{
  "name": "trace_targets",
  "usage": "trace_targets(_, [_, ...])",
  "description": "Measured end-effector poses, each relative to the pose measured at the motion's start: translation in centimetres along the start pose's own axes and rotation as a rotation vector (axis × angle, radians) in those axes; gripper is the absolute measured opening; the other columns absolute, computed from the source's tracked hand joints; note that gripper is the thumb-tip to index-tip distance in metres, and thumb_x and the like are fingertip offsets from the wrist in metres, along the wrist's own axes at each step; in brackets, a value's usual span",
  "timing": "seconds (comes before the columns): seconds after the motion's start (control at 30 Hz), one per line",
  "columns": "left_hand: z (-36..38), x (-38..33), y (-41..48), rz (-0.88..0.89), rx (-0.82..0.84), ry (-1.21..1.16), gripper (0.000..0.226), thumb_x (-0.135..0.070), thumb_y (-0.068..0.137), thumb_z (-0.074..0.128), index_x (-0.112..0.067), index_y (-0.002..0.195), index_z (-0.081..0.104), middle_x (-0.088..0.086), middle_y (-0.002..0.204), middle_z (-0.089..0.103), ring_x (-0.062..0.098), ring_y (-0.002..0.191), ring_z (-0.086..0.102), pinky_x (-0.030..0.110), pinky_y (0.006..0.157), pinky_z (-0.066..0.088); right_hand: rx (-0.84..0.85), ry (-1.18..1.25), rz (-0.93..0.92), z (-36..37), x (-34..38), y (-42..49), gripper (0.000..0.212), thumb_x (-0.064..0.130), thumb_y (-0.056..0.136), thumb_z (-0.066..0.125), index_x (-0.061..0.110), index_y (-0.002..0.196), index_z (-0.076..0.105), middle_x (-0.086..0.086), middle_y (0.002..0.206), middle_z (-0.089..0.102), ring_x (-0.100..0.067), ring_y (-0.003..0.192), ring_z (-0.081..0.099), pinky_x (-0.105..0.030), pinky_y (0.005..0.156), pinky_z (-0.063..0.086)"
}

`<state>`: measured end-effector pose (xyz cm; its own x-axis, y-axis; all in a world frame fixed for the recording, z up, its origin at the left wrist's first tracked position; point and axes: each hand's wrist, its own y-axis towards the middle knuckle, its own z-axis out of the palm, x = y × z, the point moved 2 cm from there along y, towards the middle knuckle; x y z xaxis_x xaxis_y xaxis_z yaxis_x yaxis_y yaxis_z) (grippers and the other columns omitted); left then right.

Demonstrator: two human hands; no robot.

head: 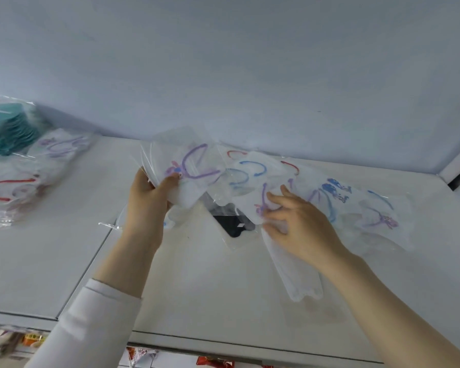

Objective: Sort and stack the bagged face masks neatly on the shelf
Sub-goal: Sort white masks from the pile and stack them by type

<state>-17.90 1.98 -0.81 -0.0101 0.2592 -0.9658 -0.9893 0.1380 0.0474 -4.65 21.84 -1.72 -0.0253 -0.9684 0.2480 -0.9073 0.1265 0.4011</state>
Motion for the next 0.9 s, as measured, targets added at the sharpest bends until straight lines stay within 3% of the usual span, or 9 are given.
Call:
trace_targets(0.13, [0.5,0.2,-0.6,-0.001,-0.012,-0.043,0.023,0.0,0.091,0.054,-0.023,0.095,0.053,-0.004,0.086,0.064,0.002,0.065,0.065,0.02,0.06,0.054,-0.336,0.25,0.24,-2.4,-0.6,0.2,0.036,0.035,0.086,0.051,0.007,0.078,0.072,-0.007,0.071,0.072,-0.01,0.064,0.065,-0.018,0.071,0.052])
trace_targets(0.2, [1.5,0.3,-1.3,-0.002,0.018,-0.041,0.025,-0.001,0.092,0.053,-0.024,0.102,0.051,-0.008,0.086,0.065,0.003,0.07,0.065,0.026,0.069,0.055,-0.548,0.233,0.349,-3.8,-0.7,0.5,0.032,0.024,0.087,0.053,0.001,0.073,0.068,-0.005,0.054,0.06,-0.004,0.061,0.054,0.0,0.058,0.035])
trace_targets(0.3, [3.4,1.0,-2.3,-0.002,0.09,-0.011,0.026,-0.005,0.092,0.055,-0.028,0.104,0.052,-0.006,0.097,0.066,0.015,0.092,0.063,0.043,0.093,0.049,-0.641,0.291,0.375,-4.1,0.5,0.6,0.027,0.021,0.088,0.053,0.001,0.074,0.065,0.001,0.052,0.051,0.009,0.058,0.052,0.002,0.056,0.033])
trace_targets(0.4, [5.6,1.3,-3.8,-0.01,0.228,-0.029,0.02,-0.019,0.086,0.056,-0.03,0.102,0.054,-0.002,0.104,0.066,0.018,0.101,0.062,0.047,0.098,0.047,-0.381,0.401,0.206,-2.9,3.3,0.9,0.04,0.041,0.089,0.044,0.013,0.095,0.072,-0.002,0.085,0.073,-0.003,0.083,0.066,-0.013,0.07,0.048])
trace_targets(0.53, [6.3,1.8,-4.1,-0.097,0.343,-0.057,0.047,-0.054,0.081,0.051,-0.021,0.115,0.051,0.0,0.112,0.066,0.012,0.107,0.063,0.039,0.098,0.047,-0.082,0.519,0.121,-1.6,4.6,0.3,0.047,0.042,0.095,0.033,0.018,0.127,0.057,0.008,0.127,0.06,0.001,0.119,0.05,-0.013,0.098,0.038])
trace_targets(0.67, [5.7,1.8,-3.2,-0.05,0.25,0.051,0.016,-0.019,0.096,0.052,-0.019,0.112,0.054,-0.004,0.097,0.067,0.007,0.086,0.064,0.019,0.072,0.052,-0.025,0.745,0.163,-2.4,2.6,0.4,0.027,0.019,0.097,0.046,0.024,0.123,0.052,0.012,0.119,0.064,0.003,0.108,0.058,-0.019,0.096,0.044])
trace_targets(0.73, [4.8,1.6,-2.1,-0.072,0.174,0.027,0.018,-0.009,0.095,0.05,-0.017,0.11,0.055,-0.006,0.088,0.066,0.004,0.073,0.064,0.019,0.062,0.052,-0.036,0.551,0.232,-3.1,-0.2,0.5,0.037,0.023,0.088,0.064,0.024,0.123,0.053,0.009,0.125,0.061,-0.001,0.114,0.056,-0.025,0.098,0.042])
trace_targets(0.83, [3.1,0.8,-0.6,-0.089,0.062,-0.029,0.024,-0.007,0.093,0.05,-0.016,0.114,0.055,-0.004,0.088,0.066,0.009,0.077,0.063,0.025,0.066,0.052,0.345,-0.014,0.331,-2.8,-3.4,0.1,0.078,0.044,0.073,0.074,0.024,0.14,0.039,0.003,0.152,0.03,-0.011,0.141,0.024,-0.027,0.107,0.027])
trace_targets(0.9, [2.3,0.3,0.0,-0.084,0.014,-0.058,0.025,-0.005,0.092,0.05,-0.014,0.115,0.055,-0.005,0.085,0.066,0.006,0.073,0.064,0.022,0.063,0.053,0.402,-0.062,0.34,-2.3,-4.0,-0.4,0.071,0.047,0.076,0.07,0.028,0.138,0.042,0.007,0.151,0.032,-0.008,0.141,0.023,-0.027,0.105,0.029])
